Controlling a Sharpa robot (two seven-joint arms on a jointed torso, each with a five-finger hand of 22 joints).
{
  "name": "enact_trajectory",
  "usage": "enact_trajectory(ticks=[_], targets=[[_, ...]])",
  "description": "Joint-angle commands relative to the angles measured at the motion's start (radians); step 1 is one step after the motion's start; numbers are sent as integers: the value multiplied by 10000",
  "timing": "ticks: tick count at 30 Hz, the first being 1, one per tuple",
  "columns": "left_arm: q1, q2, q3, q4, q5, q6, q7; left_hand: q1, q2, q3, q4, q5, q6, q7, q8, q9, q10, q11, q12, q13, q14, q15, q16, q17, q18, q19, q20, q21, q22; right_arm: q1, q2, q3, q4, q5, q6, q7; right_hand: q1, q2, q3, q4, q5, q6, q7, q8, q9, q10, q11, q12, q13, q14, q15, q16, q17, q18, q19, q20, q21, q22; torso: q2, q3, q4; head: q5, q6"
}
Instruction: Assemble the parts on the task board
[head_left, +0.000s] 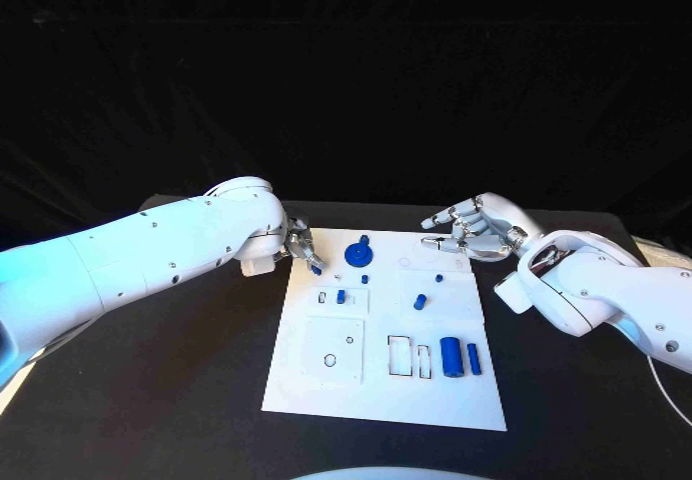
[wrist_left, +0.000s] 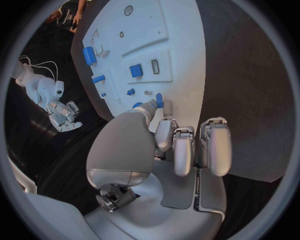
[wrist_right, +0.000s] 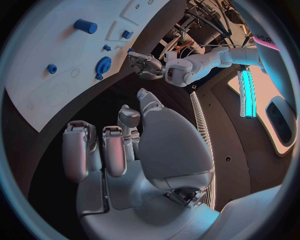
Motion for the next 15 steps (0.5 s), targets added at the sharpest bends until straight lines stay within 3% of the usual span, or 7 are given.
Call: enact_trajectory(ticks=[1,8,15], targets=[[-13,-205,1,465,300,-1019,-402,-108,14,761,-687,-66,56,-116,252,567,65,14,8,-22,1053,-35,31,2633,-11,528,-25,48,1500,-7,1,0,-6,-36,109,72,-91,-7,-35,23,38,32,-20,7,2,-83,-4,-33,-16,755,39,-41,1364,174,-83,-3,-53,-6,-41,18,41,12,-47],[-352,-669,-8,1397,-366,-1822,-463,-168,-46,855,-702,-75,59,-133,298,613,74,-2,1,-37,1053,-46,31,2633,-23,552,-34,82,1548,-7,-6,0,-24,-25,113,84,-91,-7,-35,23,38,32,-20,7,2,-83,-4,-33,-16,755,39,-41,1364,174,-83,-3,-53,-6,-83,-23,128,-37,-103],[-625,-821,-10,1809,-902,-2126,-426,-184,-66,887,-709,-78,61,-139,312,627,84,-7,12,-27,1053,-50,31,2633,-25,556,-37,88,1555,-13,5,0,-37,-21,122,100,-91,-7,-35,23,38,32,-20,7,2,-83,-4,-33,-16,755,39,-41,1364,174,-83,-3,-53,-6,-53,-30,99,2,-103]])
